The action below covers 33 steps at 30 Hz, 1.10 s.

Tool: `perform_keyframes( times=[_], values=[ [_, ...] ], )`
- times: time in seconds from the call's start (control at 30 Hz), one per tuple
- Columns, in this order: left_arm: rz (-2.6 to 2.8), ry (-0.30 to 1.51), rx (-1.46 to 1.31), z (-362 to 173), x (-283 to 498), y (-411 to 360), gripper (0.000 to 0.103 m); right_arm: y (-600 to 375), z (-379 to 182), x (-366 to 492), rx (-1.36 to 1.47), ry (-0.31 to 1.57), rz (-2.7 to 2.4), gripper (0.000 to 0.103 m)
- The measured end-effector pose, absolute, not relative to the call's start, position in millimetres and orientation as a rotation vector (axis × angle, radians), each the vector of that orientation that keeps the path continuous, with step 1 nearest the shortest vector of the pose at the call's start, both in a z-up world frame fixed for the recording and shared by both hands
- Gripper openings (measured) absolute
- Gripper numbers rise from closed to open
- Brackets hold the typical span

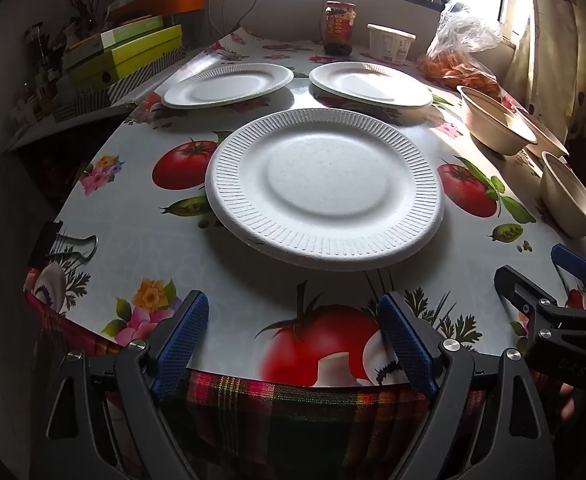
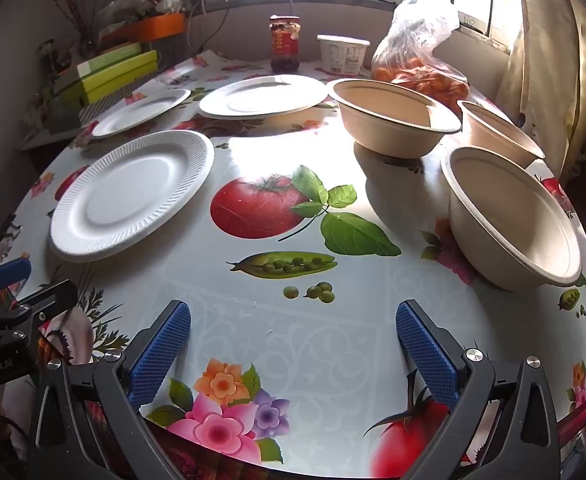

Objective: Organize plates and bowls

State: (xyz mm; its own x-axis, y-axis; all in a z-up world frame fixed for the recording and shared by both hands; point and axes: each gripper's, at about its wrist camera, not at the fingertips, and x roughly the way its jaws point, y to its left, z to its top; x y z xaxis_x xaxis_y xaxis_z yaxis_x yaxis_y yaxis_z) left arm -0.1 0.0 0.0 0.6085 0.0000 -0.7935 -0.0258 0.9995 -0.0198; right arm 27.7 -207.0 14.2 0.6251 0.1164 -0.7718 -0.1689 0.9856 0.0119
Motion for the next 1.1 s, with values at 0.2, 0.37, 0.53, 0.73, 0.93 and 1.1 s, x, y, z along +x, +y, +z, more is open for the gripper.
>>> perform_keyframes(
  times=[0.2,0.37,0.53,0.73,0.93,1.1],
  values=[
    [0.012,0.922,-0.029,0.4,0.1,-0.3,0.088,-206.5,14.3,28.1,-0.066,0.879,0.167,0.103],
    [0.016,0.921,-0.026,-0.4,0.2,-1.9,0.088,-209.8,15.9,27.7,-0.064,0.872,0.171,0.103],
    [0.017,0.915,-0.028,0.6,5.8,2.5,0.088,-206.2,14.2,28.6,-0.065,0.87,0.177,0.103],
    [0.022,0.911,-0.03,0.4,3.8,1.7,0.088,-207.5,11.6,26.8,-0.066,0.864,0.184,0.103],
    [0.027,0.911,-0.034,-0.2,3.7,2.2,0.088,-206.3,12.0,26.4,-0.07,0.858,0.188,0.103],
    [0.032,0.904,-0.035,-1.3,0.8,3.0,0.088,-206.3,11.9,23.9,-0.07,0.847,0.19,0.103]
  ],
)
